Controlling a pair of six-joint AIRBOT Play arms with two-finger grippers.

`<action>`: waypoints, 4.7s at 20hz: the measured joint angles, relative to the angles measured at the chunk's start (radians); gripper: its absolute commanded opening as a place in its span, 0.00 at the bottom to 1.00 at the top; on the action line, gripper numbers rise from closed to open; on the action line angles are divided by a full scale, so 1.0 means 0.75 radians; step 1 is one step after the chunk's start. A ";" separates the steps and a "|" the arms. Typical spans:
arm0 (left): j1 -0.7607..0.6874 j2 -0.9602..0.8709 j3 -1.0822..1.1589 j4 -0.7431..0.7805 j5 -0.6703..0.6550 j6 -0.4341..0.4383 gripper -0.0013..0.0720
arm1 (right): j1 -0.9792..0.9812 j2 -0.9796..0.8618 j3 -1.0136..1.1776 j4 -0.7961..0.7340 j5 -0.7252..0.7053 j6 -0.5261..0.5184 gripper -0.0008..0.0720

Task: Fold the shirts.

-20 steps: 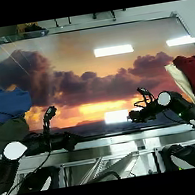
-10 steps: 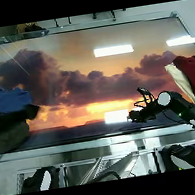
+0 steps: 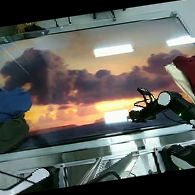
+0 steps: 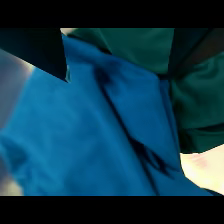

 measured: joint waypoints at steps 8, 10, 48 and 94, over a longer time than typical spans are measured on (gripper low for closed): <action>0.018 -0.507 0.245 -0.082 -0.045 0.059 0.04 | 0.000 0.000 0.000 0.001 0.002 0.000 0.04; -0.006 -0.546 0.315 -0.092 -0.054 0.061 0.04 | 0.000 0.000 0.000 0.001 0.002 0.000 0.04; -0.111 -0.571 0.558 -0.214 -0.365 0.130 0.04 | 0.000 0.000 0.000 0.003 -0.009 0.000 0.04; -0.520 -0.147 -0.407 -0.493 -0.068 0.330 0.74 | -0.152 -0.760 0.411 0.851 -0.396 -0.875 0.64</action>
